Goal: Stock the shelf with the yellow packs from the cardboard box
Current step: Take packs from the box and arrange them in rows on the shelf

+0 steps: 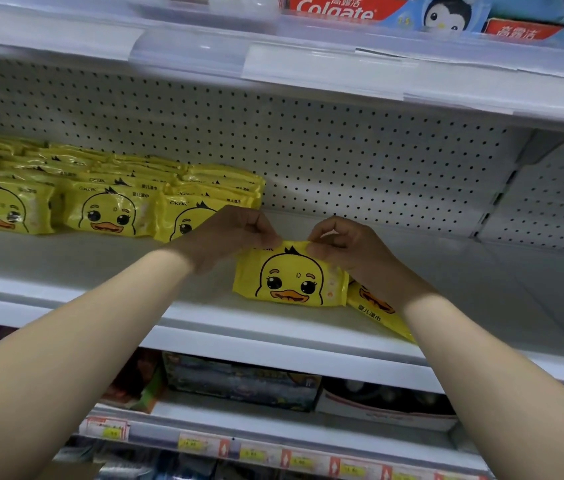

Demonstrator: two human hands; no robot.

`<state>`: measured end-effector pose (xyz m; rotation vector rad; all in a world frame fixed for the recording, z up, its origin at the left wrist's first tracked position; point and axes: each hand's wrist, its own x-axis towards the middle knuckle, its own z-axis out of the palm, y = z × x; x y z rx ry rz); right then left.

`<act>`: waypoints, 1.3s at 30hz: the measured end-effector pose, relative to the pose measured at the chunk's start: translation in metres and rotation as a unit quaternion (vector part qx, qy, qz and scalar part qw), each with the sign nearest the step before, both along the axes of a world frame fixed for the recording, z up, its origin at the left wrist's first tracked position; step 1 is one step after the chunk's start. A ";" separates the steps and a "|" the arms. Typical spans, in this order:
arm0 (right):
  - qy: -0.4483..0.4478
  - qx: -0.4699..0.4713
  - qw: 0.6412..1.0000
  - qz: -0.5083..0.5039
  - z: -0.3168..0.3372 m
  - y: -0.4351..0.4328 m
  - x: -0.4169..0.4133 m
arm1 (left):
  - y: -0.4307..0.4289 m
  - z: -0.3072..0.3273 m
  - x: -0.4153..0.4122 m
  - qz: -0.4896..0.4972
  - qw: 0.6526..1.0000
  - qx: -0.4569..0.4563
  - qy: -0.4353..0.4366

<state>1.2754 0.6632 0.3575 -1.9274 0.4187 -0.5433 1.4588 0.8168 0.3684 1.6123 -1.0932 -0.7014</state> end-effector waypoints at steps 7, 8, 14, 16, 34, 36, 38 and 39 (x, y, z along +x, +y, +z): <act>0.048 -0.011 0.998 -0.027 0.011 -0.004 0.002 | 0.003 0.008 0.003 0.001 0.996 0.031 -0.082; 0.050 -0.017 0.998 -0.030 0.011 -0.005 0.004 | 0.002 0.011 0.003 0.005 0.993 0.045 -0.105; 0.032 -0.041 0.998 -0.036 0.004 -0.002 0.011 | -0.009 0.017 0.010 0.010 0.979 0.109 -0.172; 0.034 -0.048 0.998 -0.027 0.003 -0.002 0.011 | -0.013 0.022 0.011 -0.028 0.966 0.165 -0.199; 0.103 -0.152 0.980 -0.076 0.035 -0.075 0.038 | -0.101 0.058 0.047 -0.095 0.878 0.170 -0.438; 0.082 -0.177 0.975 -0.101 0.042 -0.091 0.048 | -0.114 0.065 0.057 -0.092 0.881 0.160 -0.436; 0.096 -0.222 0.963 -0.117 0.047 -0.104 0.059 | -0.127 0.068 0.068 -0.073 0.875 0.163 -0.449; 0.108 -0.245 0.956 -0.122 0.048 -0.108 0.066 | -0.133 0.068 0.074 -0.066 0.872 0.166 -0.455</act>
